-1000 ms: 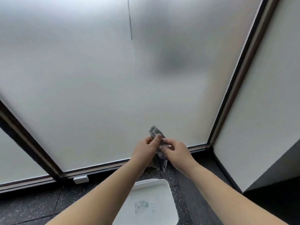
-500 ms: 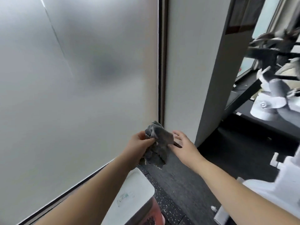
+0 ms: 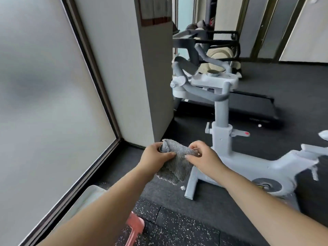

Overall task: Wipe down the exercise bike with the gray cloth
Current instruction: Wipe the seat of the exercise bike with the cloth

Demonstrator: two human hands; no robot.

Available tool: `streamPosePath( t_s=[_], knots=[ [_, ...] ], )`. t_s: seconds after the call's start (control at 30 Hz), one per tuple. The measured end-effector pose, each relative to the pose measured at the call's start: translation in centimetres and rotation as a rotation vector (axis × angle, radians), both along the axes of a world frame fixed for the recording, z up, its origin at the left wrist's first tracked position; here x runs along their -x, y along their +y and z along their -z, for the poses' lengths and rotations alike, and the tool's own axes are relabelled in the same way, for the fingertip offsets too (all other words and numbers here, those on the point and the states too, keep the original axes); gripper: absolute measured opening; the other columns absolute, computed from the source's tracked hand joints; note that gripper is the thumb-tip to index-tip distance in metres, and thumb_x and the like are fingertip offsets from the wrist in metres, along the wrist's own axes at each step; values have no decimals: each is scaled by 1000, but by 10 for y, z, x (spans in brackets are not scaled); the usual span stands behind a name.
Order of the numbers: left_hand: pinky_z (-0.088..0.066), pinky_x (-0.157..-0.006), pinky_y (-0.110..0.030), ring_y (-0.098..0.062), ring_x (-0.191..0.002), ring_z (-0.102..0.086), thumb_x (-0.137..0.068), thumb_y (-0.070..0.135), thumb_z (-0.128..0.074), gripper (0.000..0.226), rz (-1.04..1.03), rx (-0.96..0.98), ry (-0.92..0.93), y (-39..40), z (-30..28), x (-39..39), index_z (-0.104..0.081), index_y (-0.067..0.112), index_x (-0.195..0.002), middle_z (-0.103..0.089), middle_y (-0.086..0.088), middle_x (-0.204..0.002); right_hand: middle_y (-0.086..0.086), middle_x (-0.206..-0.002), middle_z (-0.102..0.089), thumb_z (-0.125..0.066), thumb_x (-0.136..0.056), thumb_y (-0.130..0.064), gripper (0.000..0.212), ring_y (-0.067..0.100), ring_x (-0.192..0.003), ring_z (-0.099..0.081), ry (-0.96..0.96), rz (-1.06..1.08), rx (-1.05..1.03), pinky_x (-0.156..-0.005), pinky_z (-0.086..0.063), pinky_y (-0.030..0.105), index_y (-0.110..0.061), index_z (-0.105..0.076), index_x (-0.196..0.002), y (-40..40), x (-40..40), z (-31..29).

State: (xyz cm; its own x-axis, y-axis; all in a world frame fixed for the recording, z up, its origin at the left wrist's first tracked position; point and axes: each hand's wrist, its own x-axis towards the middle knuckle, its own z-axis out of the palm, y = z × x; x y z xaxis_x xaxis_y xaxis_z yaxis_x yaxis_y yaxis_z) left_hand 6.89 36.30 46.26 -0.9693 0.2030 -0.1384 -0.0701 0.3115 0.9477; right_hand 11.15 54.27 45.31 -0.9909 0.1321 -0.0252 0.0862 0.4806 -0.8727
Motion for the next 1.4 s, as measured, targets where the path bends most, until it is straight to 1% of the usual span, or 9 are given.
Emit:
streamPosePath(
  t_s=[0.27, 0.4, 0.53, 0.7, 0.9, 1.0, 1.13, 1.23, 1.4],
  knots=[
    [-40, -76, -23, -19, -95, -62, -75, 18, -70, 34, 51, 368, 162, 146, 38, -70, -63, 19, -108, -69, 2, -98, -6, -108, -59, -62, -84, -19, 28, 14, -90, -61, -96, 178, -50, -73, -48, 23, -28, -54, -109, 157, -110, 34],
    [-36, -78, -20, -19, -103, -58, -79, 16, -67, 40, 56, 351, 159, 220, 46, -109, -57, 17, -118, -65, -1, -110, -3, -113, -56, -60, -85, -14, 28, 16, -99, -57, -118, 236, -90, -68, -46, 17, -27, -55, -110, 236, -165, 56],
    [-38, -80, -22, -23, -107, -58, -78, 14, -65, 46, 62, 297, 149, 292, 53, -142, -54, 19, -123, -65, -4, -115, -1, -116, -56, -59, -86, -13, 29, 13, -100, -55, -119, 283, -161, -81, -44, 24, -26, -56, -112, 303, -213, 70],
    [-36, -72, -24, -20, -86, -56, -83, 16, -62, 33, 104, 313, 128, 364, 56, -170, -56, 17, -116, -64, -3, -97, -4, -115, -54, -58, -87, -12, 26, 9, -100, -51, -130, 354, -181, -80, -40, 21, -26, -56, -110, 375, -256, 77],
    [-36, -72, -26, -20, -84, -54, -84, 15, -59, 23, 146, 361, 138, 433, 62, -164, -59, 13, -107, -56, 2, -86, 3, -119, -54, -59, -85, -11, 29, 22, -107, -55, -143, 495, -191, -89, -47, 35, -22, -57, -112, 448, -279, 83],
    [-38, -73, -26, -25, -91, -60, -82, 13, -60, 20, 204, 353, 165, 476, 64, -150, -62, 14, -103, -58, 2, -85, 6, -124, -54, -60, -86, -12, 31, 22, -111, -54, -159, 558, -235, -88, -42, 31, -16, -56, -117, 488, -283, 80],
    [-35, -79, -20, -20, -103, -57, -83, 7, -59, 51, 374, 281, 226, 540, 63, -130, -48, 23, -130, -61, -2, -117, -1, -126, -53, -59, -87, -17, 32, 17, -111, -54, -201, 635, -284, -82, -35, 24, -21, -55, -119, 549, -280, 73],
    [-33, -81, -19, -14, -101, -52, -87, 5, -50, 63, 482, 271, 266, 589, 63, -116, -36, 39, -139, -56, 3, -117, 0, -127, -53, -59, -88, -16, 31, 16, -111, -53, -197, 689, -272, -83, -35, 24, -23, -54, -118, 593, -272, 66],
    [-34, -84, -20, -22, -104, -56, -90, 5, -48, 44, 581, 340, 374, 663, 68, -96, -59, 31, -123, -60, -6, -111, -2, -128, -51, -57, -89, -18, 31, 16, -110, -53, -184, 723, -270, -83, -38, 27, -25, -53, -119, 652, -261, 66]
  ],
)
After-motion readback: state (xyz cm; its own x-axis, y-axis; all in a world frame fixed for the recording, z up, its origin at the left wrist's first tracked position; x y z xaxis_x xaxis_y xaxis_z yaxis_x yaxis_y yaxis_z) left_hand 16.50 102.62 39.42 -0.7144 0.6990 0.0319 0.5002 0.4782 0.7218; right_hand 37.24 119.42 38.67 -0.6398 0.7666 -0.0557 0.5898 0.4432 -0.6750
